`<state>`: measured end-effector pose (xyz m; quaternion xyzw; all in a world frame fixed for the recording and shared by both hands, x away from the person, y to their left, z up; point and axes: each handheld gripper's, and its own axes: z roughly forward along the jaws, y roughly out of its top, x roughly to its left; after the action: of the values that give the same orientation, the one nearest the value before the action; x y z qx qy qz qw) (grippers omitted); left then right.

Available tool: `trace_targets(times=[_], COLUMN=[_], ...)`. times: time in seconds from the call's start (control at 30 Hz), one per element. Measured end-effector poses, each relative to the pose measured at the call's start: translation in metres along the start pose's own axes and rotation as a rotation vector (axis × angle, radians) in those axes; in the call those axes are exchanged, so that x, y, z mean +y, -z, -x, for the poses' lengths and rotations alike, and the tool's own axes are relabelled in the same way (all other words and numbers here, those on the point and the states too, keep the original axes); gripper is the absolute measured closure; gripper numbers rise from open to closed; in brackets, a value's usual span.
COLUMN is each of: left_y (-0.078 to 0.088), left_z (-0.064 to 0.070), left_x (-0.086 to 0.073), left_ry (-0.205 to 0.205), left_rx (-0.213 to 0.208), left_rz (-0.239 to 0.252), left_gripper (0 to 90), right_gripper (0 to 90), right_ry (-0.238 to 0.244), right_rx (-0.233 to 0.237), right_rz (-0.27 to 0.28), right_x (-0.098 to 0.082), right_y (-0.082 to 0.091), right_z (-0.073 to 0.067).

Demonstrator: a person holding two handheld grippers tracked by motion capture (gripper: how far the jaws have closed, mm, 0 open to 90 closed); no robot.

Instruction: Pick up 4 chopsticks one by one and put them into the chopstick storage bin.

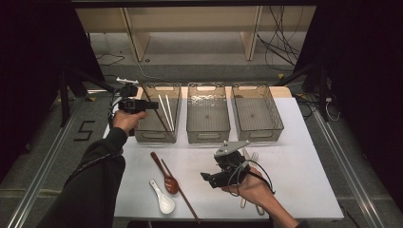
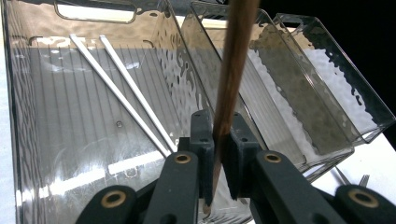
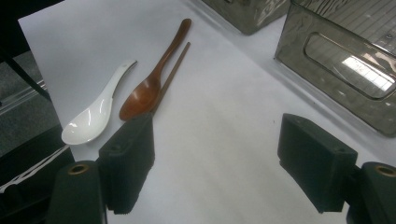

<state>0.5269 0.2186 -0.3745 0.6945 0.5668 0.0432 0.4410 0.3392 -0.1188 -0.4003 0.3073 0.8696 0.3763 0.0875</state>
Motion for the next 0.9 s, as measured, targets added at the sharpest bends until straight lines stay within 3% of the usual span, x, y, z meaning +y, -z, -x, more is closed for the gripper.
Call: trace_targets(times=[0.3,0.37,0.43,0.53,0.9], left_y=[-0.003,-0.003,-0.005,-0.008,-0.018], left_z=[-0.002,-0.002,-0.002,-0.002,-0.002], left_x=[-0.001,0.000,0.002,0.002,0.004], left_ry=[-0.006,-0.014,-0.018,-0.026,-0.024], left_rx=[0.022,0.046,0.082,0.109,0.119], left_rz=[-0.022,-0.022,-0.031,-0.042,-0.077], left_gripper=[80.6,73.5,57.9,55.3,40.0], right_gripper=[28.2,28.2,28.2,28.2,28.2], right_ry=[-0.001,-0.001,0.001,0.002,0.004], right_rx=[-0.002,0.000,0.002,0.002,0.007], right_rz=[0.000,0.000,-0.001,-0.003,-0.007], right_x=[0.000,0.000,0.000,0.000,0.000], right_y=[0.000,0.000,0.000,0.000,0.000], right_z=[0.000,0.000,0.000,0.000,0.000])
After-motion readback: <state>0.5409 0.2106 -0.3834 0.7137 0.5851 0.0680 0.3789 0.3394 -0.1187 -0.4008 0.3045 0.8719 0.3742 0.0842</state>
